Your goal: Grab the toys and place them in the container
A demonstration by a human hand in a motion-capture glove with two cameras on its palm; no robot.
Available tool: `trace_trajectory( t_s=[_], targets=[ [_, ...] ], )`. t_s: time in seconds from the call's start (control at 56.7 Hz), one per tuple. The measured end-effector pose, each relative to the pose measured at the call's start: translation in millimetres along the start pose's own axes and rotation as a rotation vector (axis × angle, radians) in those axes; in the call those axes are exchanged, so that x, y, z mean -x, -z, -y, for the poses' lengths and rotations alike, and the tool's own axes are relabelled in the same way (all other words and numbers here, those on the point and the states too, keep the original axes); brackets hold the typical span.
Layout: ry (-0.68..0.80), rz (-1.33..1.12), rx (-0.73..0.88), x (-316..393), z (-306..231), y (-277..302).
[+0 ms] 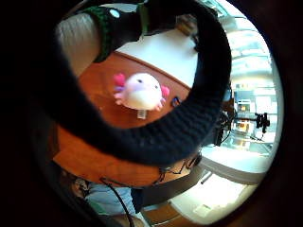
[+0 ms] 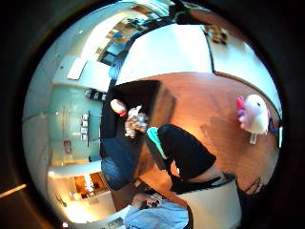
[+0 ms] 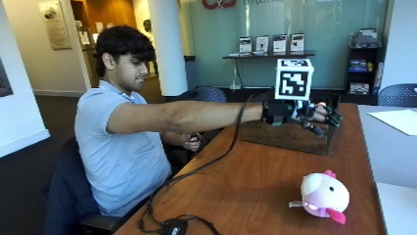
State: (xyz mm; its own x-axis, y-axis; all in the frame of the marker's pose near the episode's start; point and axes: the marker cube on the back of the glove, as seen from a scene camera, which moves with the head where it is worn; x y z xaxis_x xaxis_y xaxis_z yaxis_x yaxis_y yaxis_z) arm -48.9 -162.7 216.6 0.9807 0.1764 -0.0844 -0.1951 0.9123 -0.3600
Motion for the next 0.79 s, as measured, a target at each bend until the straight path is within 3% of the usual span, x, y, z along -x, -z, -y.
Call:
trace_trajectory(
  t_s=[0.176, 0.335, 0.388, 0.493, 0.793],
  targets=[
    [-0.18, -0.007, 0.137, -66.6, 16.1, -77.5],
    [-0.171, 0.006, 0.237, -91.1, 24.9, -147.2],
    [-0.111, 0.008, 0.157, -92.0, 25.3, -162.4],
    [-0.016, -0.107, -0.162, -91.4, 26.7, -161.6],
    [0.025, -0.147, -0.305, -83.2, 16.6, -112.0]
  ],
)
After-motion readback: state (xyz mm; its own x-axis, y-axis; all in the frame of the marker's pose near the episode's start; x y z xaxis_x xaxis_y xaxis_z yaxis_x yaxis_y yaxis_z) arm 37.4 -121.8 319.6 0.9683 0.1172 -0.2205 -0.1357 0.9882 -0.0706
